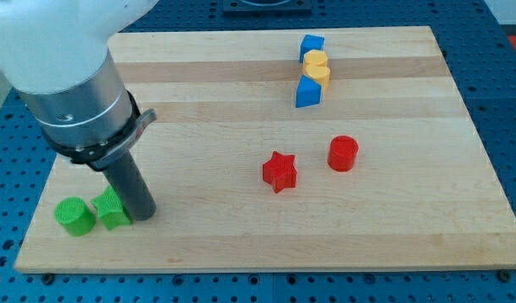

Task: Push the green star into the green circle

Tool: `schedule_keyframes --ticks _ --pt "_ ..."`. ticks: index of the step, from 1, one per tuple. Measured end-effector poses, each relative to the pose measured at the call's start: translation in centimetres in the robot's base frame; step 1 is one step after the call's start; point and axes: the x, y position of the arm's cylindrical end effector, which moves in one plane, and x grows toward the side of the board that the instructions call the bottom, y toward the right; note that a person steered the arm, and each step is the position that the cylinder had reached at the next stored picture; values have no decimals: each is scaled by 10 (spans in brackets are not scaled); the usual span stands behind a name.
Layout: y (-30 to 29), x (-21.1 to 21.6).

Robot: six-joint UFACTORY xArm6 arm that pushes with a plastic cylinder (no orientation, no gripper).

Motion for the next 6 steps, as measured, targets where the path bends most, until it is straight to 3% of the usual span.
schedule_keyframes --ticks 2,6 --pt "0 -28" --pt "-24 1"
